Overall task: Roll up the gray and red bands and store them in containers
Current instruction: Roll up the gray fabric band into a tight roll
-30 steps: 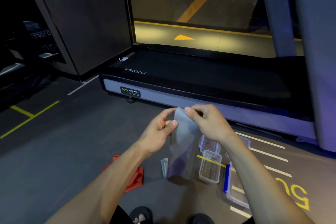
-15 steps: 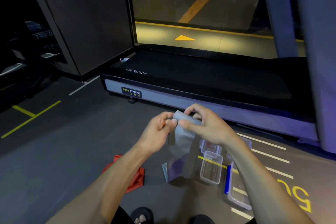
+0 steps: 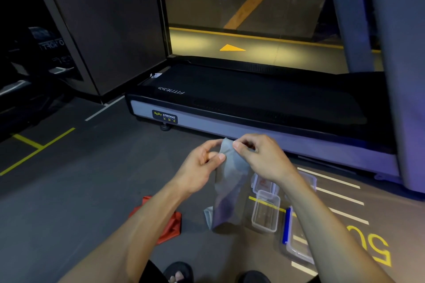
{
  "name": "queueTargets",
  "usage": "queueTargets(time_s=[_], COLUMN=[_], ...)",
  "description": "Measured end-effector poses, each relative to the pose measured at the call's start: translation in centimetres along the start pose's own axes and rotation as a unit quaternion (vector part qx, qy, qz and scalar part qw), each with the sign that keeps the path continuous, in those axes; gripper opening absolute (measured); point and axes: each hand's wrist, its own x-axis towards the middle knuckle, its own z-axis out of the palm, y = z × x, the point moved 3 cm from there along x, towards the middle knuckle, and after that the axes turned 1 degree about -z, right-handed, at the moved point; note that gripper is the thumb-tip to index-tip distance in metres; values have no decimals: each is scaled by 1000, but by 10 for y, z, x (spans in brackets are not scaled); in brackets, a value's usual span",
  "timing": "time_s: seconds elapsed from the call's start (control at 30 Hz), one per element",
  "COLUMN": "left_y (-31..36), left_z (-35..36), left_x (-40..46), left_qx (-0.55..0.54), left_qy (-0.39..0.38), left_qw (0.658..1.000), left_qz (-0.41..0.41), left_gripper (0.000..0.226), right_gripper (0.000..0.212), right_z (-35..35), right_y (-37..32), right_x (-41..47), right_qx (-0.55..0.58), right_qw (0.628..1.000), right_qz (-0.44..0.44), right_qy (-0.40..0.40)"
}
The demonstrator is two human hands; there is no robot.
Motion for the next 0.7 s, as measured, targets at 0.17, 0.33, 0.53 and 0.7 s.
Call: queueTargets(time_s=[0.17, 0.33, 0.53, 0.7], left_y=[-2, 0, 0, -1], left_z=[-2, -3, -4, 2], left_x=[3, -1, 0, -2], left_qx=[11, 0, -36, -66], left_qy=[11, 16, 35, -13], left_qw=[1000, 1000, 999, 998], left_qz=[-3, 15, 8, -11], left_gripper=[47, 22, 21, 37], right_gripper=[10, 7, 22, 17], right_z=[0, 1, -1, -7], right_y=[-2, -5, -9, -3], right_x=[-1, -2, -5, -2], right_qx=[16, 0, -4, 22], right_qw=[1000, 1000, 999, 999], right_qz=[3, -25, -28, -14], right_qy=[19, 1, -38, 27])
